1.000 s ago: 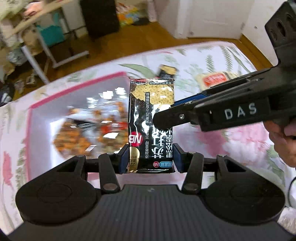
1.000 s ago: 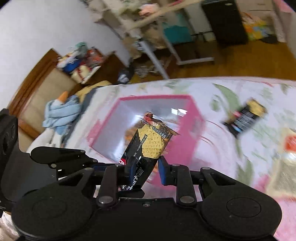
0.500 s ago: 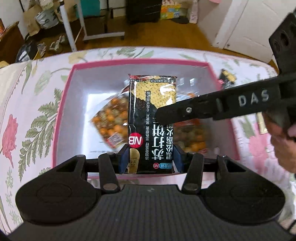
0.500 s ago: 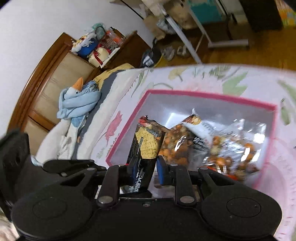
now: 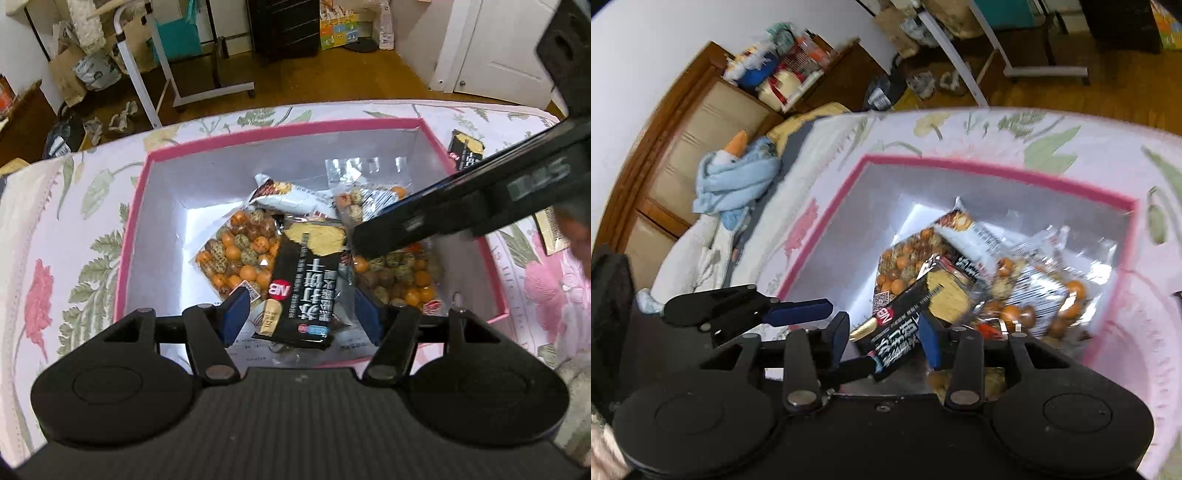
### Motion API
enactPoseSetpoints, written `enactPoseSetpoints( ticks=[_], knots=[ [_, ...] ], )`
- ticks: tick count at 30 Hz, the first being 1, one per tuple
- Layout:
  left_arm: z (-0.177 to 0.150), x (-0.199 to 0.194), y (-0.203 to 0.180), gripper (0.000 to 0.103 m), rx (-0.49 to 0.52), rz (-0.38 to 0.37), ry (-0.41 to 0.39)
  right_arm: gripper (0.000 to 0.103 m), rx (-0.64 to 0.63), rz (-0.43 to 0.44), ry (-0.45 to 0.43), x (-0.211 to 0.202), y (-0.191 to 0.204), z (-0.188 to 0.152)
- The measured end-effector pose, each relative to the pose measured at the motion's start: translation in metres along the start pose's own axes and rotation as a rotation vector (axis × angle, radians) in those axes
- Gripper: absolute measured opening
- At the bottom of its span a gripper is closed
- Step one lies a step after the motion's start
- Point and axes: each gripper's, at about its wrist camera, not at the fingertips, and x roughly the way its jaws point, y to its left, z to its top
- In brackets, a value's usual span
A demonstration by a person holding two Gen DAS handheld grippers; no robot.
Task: Organize snacks
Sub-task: 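Move both grippers back toward the remaining black pack on the bed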
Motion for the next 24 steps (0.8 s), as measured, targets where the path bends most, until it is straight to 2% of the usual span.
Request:
enactPoseSetpoints(
  ticks=[4,9,11,16,19,22,24],
  knots=[
    [0.009,-0.021,-0.015,0.062,0.003,-0.01,-0.024,0.052,-0.057,-0.077,-0.066,-0.051,-0.008,-0.008],
    [0.023,-0.046,-0.049,0.06,0.033,-0.045,-0.075,0.052,-0.057,-0.166,-0.151,-0.108,-0.033,-0.022],
    [0.031,-0.053,-0.066,0.06,0.059,-0.053,-0.108,0.052,-0.035,-0.185,-0.182,-0.129,-0.044,-0.024],
    [0.051,-0.057,-0.11,0.059,0.072,-0.092,-0.13,0.052,-0.005,-0.223,-0.248,-0.167,-0.067,-0.027],
    [0.065,-0.047,-0.14,0.058,0.048,-0.119,-0.131,0.052,-0.017,-0.226,-0.213,-0.17,-0.086,-0.028],
    [0.078,-0.025,-0.166,0.058,0.001,-0.166,-0.116,0.052,-0.039,-0.307,-0.153,-0.162,-0.112,-0.029],
    [0.085,-0.006,-0.181,0.058,-0.024,-0.182,-0.093,0.052,-0.034,-0.321,-0.136,-0.161,-0.134,-0.029]
  ],
)
